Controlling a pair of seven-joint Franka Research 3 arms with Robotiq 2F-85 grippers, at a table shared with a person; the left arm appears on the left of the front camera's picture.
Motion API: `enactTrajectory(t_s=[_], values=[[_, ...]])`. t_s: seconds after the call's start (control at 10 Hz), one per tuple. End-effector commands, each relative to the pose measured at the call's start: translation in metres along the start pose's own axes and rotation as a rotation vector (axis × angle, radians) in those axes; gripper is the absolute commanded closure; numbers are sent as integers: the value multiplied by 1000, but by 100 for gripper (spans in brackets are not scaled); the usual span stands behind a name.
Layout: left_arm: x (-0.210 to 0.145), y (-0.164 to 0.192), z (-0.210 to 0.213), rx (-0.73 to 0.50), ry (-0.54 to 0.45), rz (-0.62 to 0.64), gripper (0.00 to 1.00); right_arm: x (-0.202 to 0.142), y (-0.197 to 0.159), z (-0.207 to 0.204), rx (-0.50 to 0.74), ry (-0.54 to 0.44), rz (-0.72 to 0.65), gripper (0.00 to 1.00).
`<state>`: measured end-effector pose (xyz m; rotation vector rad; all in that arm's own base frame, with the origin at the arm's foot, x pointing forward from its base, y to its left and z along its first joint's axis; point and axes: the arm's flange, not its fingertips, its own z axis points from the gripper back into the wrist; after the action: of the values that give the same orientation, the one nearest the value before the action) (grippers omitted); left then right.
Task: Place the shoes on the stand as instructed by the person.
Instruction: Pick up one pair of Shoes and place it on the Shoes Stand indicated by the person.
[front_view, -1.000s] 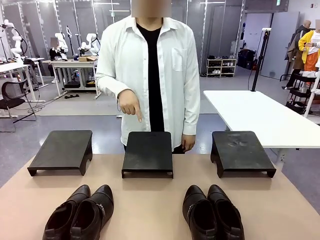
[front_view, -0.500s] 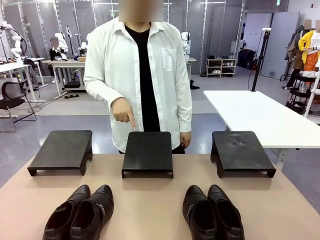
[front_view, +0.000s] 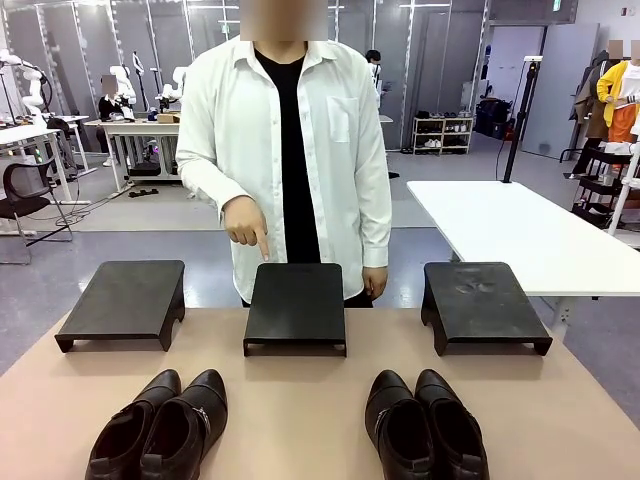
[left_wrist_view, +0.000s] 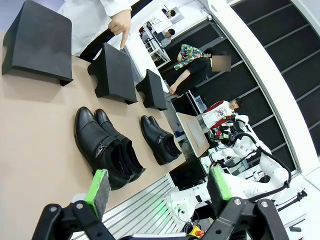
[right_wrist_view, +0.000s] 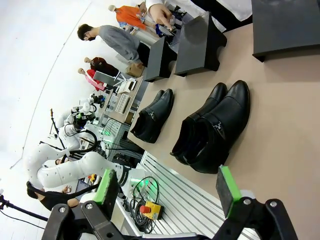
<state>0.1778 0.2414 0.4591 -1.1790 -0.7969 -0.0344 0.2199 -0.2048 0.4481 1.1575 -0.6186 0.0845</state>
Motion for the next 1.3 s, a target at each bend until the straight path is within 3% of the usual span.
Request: enactTrajectory(t_s=[0.0,0.2,0.4,0.8,1.0,1.2], values=[[17,-21,-8,35,75,-35,0,2,0,2,14,-10,20,0],[43,-64,-47,79,233,-113,0,2,0,2,14,-10,20,0],[55,-95,-97,154,374,-84,0,2,0,2,14,-10,20,0],[39,-140,-223,393,706,-174,0,2,0,2,14,-10,20,0],[19,-146,-270,476,784,-190,0,2,0,2,14,-10,20,0],[-7,-147,-304,591,800,-207,0,2,0,2,14,-10,20,0]])
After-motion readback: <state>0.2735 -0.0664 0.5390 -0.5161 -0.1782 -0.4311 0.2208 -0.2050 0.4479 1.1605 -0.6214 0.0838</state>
